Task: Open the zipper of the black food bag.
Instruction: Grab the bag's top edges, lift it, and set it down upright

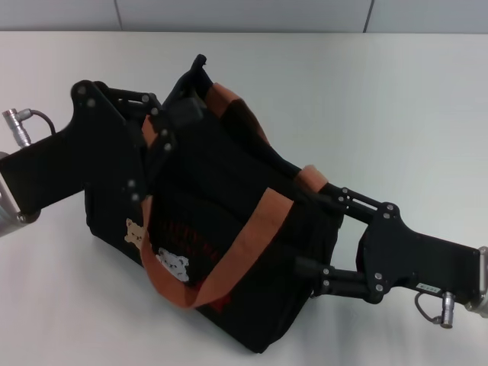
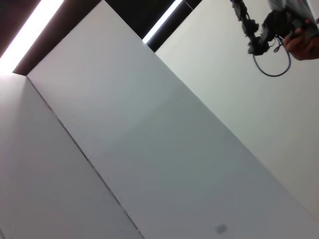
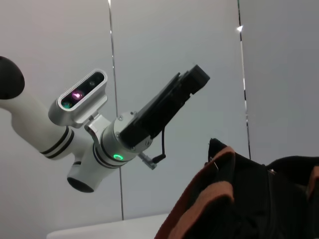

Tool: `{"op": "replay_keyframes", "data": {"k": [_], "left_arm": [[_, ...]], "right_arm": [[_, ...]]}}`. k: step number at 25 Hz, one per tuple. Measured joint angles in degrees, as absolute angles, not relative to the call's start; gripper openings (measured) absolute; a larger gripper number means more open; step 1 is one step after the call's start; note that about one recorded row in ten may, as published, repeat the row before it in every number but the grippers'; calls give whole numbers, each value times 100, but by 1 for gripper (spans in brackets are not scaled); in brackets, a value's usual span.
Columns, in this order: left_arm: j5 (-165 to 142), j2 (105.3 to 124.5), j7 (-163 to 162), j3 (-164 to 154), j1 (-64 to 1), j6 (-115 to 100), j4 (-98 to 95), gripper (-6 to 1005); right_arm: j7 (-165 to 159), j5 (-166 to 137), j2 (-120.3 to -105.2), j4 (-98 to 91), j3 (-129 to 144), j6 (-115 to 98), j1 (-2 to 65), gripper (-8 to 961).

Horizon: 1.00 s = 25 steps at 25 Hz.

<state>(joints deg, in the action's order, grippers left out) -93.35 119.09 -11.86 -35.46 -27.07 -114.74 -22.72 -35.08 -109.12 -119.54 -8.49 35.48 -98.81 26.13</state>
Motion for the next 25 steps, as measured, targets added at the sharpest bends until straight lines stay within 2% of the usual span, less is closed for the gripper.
{"op": "replay_keyframes", "data": {"k": [1, 6, 13, 18, 20, 25], "left_arm": [[-9208, 11896, -1181, -3531, -2633, -11475, -2242, -2], [-8876, 11853, -1543, -3458, -2209, -11421, -2231, -1], [-8874, 11806, -2941, -2867, -1206, -10867, -2216, 71], [-9562, 11552, -3881, -2830, -932, -10299, -2269, 122], [-9675, 11531, -3955, -2816, -930, -10173, -2272, 143], [-10016, 11529, -3997, -2842, -1058, -9745, -2284, 358]], "right_arm": [[-3484, -10893, -11956, -850, 3515, -9937, 2578, 832], [-3426, -10859, -11944, -881, 3269, -10118, 2426, 832], [-3405, -10849, -11933, -938, 3086, -10358, 2399, 828], [-3445, -10846, -11918, -1015, 2988, -10643, 2372, 824], [-3452, -10845, -11917, -1046, 2984, -10708, 2358, 823], [-3455, -10845, -11918, -1055, 2979, -10784, 2337, 818]]}}
